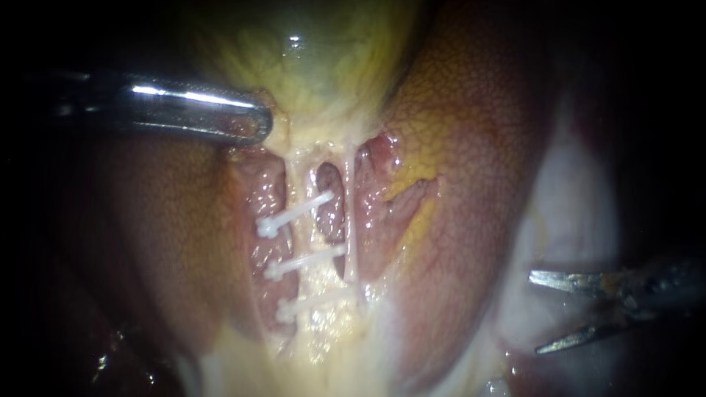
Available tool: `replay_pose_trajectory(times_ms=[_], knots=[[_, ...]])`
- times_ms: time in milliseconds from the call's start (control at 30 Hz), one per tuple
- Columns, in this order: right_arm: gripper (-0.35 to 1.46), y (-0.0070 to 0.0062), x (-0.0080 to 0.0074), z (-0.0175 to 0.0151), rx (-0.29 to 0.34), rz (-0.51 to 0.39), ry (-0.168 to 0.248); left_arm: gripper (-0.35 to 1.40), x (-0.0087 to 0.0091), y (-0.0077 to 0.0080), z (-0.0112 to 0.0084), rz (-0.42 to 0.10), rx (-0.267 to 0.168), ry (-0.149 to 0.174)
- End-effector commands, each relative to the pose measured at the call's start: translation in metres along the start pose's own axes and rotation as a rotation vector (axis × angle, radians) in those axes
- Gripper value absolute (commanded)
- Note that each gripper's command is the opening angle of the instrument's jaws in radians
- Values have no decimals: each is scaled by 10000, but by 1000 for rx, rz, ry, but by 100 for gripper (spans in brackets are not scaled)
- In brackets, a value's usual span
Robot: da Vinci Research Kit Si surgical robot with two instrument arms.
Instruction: Go to the cutting position left tube
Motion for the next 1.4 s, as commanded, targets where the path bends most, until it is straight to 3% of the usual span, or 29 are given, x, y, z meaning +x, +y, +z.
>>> replay_pose_trajectory(times_ms=[33,233,600,733,967,1100,1400], knots=[[141,-1,0,0,1,6,1,-35,0,0,0,0,0,0],[141,-1,0,0,1,6,1,-35,-7,-3,-12,-4,8,4],[139,0,1,1,0,7,1,-35,-39,-20,-69,-27,-16,-15],[139,3,3,2,11,9,3,-35,-39,-24,-69,-28,-17,-19],[138,9,19,8,92,20,15,-35,-37,-24,-67,-27,-20,-20],[138,11,28,14,115,23,38,-35,-36,-24,-66,-27,-20,-20],[136,17,53,26,155,35,177,-35,-35,-25,-64,-26,-22,-21]])
